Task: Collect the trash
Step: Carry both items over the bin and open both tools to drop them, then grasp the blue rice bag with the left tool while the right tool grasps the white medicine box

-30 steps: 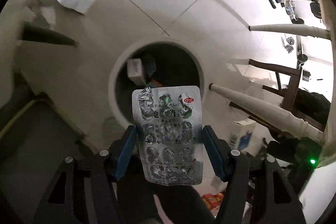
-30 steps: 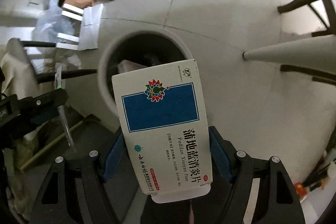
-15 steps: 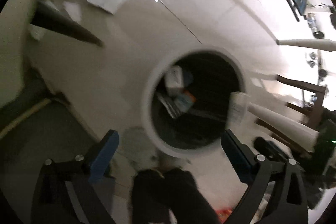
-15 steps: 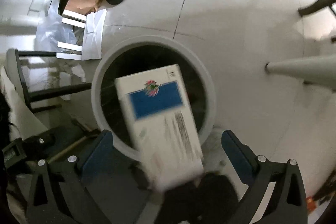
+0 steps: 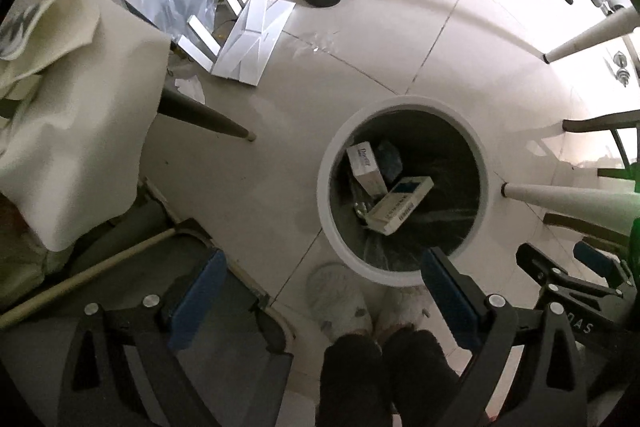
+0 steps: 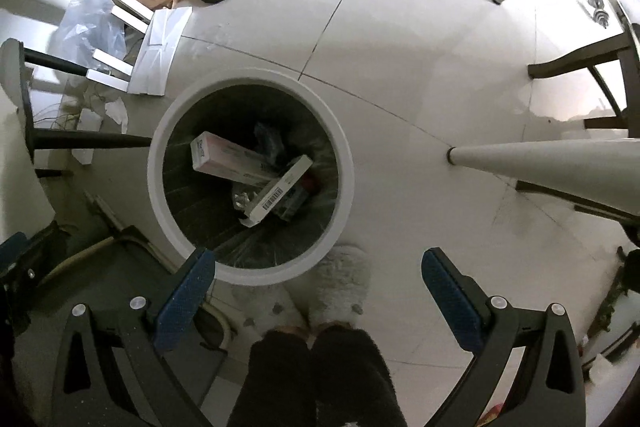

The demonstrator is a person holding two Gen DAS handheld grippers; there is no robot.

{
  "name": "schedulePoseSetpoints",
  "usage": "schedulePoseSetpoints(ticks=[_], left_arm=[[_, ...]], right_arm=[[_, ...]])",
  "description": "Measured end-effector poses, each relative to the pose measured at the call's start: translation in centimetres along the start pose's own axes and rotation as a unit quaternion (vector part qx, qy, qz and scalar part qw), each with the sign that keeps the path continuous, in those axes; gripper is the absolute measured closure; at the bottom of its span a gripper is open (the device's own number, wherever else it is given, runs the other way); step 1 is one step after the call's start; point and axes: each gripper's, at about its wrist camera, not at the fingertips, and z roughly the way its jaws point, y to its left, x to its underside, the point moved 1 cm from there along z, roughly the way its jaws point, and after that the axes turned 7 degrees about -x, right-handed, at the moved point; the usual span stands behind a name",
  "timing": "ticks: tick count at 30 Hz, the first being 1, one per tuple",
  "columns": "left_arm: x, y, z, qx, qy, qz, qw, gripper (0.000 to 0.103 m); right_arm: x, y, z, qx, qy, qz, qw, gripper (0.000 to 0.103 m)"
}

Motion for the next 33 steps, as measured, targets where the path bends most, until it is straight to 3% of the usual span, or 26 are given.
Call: schedulePoseSetpoints(ticks=[11, 20, 25, 29, 33], left_arm=[[1.4, 0.1, -8.2, -0.004, -0.005, 0.0, 1.0, 0.003], [3.3, 1.6, -18.2, -0.009, -0.02, 0.007, 0.9997, 0.003], [4.0, 2.9, -23.8, -0.041, -0.036, 0.009, 0.9985, 0.003], [3.5, 3.5, -28.1, -0.046, -0.053, -0.007, 0.9975, 0.003], [1.2, 2.1, -32.3, -0.042, -0.091, -0.013, 0.9949, 0.003]], right_arm=[[1.6, 0.8, -9.5, 0.003, -0.014, -0.016, 1.0, 0.0], [3.9, 2.5, -21.3, -0.013, -0.025, -0.031, 0.999, 0.0], [4.9, 3.9, -28.1, -0.028, -0.03, -0.038, 0.998, 0.0], [4.2, 4.2, -34.4, -0.044, -0.049, -0.02, 0.998, 0.0], [1.3, 2.1, -40.8, -0.054, -0.098, 0.017, 0.994, 0.0]])
